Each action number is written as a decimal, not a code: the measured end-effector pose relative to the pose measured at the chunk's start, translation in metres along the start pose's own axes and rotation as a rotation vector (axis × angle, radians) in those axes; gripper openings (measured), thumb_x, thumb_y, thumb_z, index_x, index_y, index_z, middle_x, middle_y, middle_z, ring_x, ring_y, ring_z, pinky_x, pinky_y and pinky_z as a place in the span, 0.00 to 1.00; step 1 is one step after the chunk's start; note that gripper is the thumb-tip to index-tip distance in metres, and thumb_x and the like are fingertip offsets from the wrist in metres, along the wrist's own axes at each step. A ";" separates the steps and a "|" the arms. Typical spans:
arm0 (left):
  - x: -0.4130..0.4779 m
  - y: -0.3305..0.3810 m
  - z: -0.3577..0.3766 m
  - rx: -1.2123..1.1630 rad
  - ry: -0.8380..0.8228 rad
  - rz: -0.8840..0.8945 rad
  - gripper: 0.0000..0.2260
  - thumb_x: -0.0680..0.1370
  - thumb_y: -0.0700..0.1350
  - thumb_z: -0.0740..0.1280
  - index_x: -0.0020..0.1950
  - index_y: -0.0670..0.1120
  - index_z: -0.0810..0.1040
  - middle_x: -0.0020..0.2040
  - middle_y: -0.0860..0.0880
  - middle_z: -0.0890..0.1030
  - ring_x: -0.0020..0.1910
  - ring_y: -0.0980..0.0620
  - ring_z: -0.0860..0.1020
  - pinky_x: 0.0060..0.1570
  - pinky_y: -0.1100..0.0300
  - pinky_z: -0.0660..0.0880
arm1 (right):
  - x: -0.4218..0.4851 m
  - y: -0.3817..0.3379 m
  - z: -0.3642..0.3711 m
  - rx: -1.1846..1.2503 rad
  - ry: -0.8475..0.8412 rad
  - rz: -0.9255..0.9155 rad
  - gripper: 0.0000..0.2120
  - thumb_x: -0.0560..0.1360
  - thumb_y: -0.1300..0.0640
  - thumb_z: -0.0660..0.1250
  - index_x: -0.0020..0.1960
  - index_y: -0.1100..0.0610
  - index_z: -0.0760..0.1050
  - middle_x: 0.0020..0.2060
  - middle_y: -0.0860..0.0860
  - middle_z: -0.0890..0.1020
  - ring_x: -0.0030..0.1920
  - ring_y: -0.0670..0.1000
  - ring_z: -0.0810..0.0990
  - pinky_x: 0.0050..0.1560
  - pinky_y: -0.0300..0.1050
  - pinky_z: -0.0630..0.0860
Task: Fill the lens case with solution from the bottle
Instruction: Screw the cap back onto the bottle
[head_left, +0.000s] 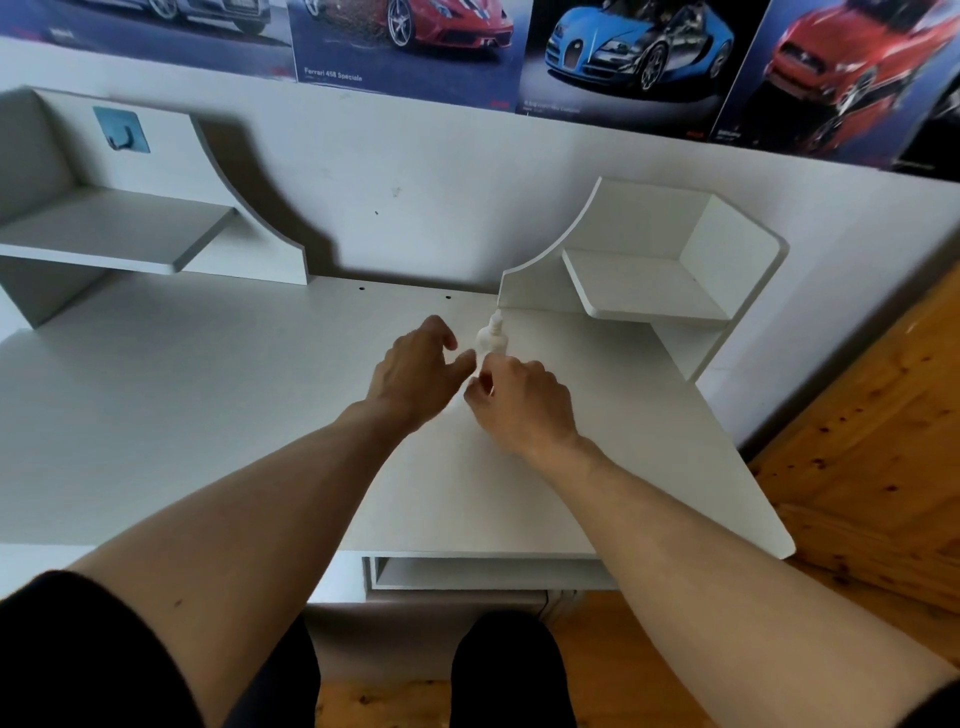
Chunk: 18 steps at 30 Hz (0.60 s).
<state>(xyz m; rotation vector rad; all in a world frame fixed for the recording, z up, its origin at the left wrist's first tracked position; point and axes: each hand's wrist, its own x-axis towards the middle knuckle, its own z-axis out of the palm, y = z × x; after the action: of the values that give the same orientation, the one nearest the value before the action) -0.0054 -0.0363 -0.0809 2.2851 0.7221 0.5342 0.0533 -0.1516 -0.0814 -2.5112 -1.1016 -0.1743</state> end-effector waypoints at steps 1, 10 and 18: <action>0.001 0.004 0.003 -0.013 -0.004 0.006 0.18 0.75 0.55 0.67 0.58 0.45 0.74 0.50 0.44 0.80 0.48 0.44 0.78 0.50 0.48 0.77 | 0.000 0.003 -0.003 -0.009 0.005 0.033 0.12 0.76 0.50 0.60 0.46 0.57 0.76 0.37 0.55 0.81 0.36 0.57 0.80 0.35 0.43 0.68; 0.011 0.017 0.027 0.035 -0.055 0.043 0.25 0.75 0.51 0.69 0.70 0.44 0.69 0.65 0.43 0.75 0.66 0.42 0.69 0.63 0.48 0.65 | 0.007 0.030 -0.013 -0.120 -0.096 0.255 0.12 0.75 0.54 0.62 0.56 0.58 0.69 0.53 0.58 0.75 0.49 0.61 0.78 0.43 0.49 0.69; 0.011 0.017 0.034 -0.041 -0.048 0.040 0.16 0.75 0.49 0.69 0.60 0.46 0.74 0.54 0.47 0.81 0.57 0.46 0.77 0.52 0.56 0.57 | 0.003 0.034 -0.003 -0.174 -0.211 0.332 0.13 0.75 0.62 0.60 0.59 0.60 0.67 0.59 0.61 0.65 0.55 0.62 0.72 0.44 0.49 0.67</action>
<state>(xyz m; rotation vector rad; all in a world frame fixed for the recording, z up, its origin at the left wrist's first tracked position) 0.0278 -0.0565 -0.0905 2.2704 0.6372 0.5063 0.0803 -0.1715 -0.0879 -2.8773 -0.7516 0.0932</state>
